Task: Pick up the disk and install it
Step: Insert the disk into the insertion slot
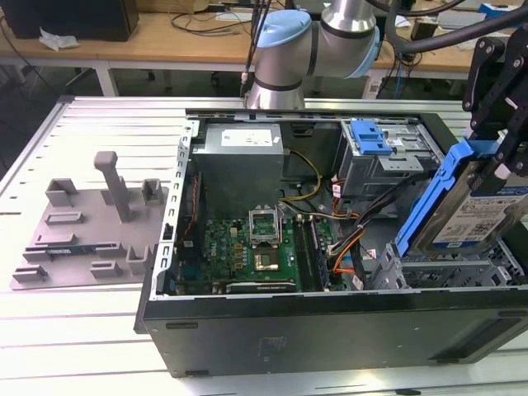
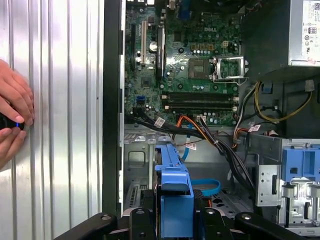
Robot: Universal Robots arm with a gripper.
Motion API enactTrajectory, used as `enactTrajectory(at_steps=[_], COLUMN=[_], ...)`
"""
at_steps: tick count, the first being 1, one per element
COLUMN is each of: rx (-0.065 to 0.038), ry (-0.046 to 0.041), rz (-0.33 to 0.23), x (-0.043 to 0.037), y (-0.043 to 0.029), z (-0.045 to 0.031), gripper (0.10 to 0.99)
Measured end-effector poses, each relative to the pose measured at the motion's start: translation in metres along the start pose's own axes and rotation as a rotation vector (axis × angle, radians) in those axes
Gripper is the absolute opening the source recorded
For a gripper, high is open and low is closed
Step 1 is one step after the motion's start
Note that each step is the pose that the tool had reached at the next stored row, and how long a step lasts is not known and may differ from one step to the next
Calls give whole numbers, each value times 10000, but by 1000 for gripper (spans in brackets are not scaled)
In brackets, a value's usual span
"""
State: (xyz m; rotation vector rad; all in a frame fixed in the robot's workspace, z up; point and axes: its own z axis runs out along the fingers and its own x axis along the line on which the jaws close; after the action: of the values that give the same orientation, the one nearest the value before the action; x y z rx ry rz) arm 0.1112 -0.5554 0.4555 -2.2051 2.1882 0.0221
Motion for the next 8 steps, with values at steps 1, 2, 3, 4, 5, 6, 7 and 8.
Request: enactTrajectory(at_steps=[1,2,3,4,5,6,7,8], rx=[0,0,0,0,0,0,-1,-1], ry=[0,4,2,3,3,2,2,2], rz=[0,0,0,0,0,0,0,1], x=[4,5,7,7,7,7,8,8], y=[-1,-1,-1,-2,-2,-3,-3,-3], z=[3,4,15,18,21,26,32,38], gripper=[369,369,369,369,369,369,369,369])
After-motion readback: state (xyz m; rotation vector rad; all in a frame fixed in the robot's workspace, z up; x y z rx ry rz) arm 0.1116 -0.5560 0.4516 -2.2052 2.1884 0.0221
